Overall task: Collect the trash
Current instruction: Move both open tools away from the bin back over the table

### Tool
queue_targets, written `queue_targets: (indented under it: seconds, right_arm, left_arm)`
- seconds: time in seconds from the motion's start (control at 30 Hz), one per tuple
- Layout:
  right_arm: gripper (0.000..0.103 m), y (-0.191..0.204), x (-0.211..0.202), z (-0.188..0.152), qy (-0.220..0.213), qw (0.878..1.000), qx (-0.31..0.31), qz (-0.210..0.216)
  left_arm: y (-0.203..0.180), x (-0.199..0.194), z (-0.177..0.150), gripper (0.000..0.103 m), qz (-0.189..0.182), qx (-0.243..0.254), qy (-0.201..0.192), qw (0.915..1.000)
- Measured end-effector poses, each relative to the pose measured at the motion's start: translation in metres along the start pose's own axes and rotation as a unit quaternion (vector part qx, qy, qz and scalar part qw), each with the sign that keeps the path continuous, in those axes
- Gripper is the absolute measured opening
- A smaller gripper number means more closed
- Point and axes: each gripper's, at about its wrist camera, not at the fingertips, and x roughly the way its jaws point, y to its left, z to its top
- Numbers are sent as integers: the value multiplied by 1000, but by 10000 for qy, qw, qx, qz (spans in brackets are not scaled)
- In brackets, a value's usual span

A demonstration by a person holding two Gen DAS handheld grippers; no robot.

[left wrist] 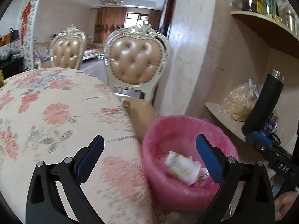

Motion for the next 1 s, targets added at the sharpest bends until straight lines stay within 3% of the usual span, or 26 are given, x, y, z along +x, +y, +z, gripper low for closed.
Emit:
queue_targets:
  seconds: [0.23, 0.33, 0.53, 0.73, 1.0]
  right_arm:
    - [71, 34, -22, -3, -41, 9996, -192, 204]
    - [71, 60, -24, -7, 15, 9986, -381, 377]
    - [73, 140, -12, -18, 279, 9913, -826, 984]
    - [73, 230, -1, -34, 472, 9772, -1303, 1610]
    - [73, 338, 15, -55, 775, 9531, -1729, 2361]
  left_arm:
    - [32, -55, -17, 93, 579, 14, -160, 9982]
    - [54, -83, -29, 93, 989, 39, -236, 9948]
    - [111, -134, -50, 93, 1778, -145, -227, 9837]
    - [177, -190, -66, 93, 2443, -592, -303, 9674]
    - [267, -252, -89, 93, 3313, -1247, -252, 9349]
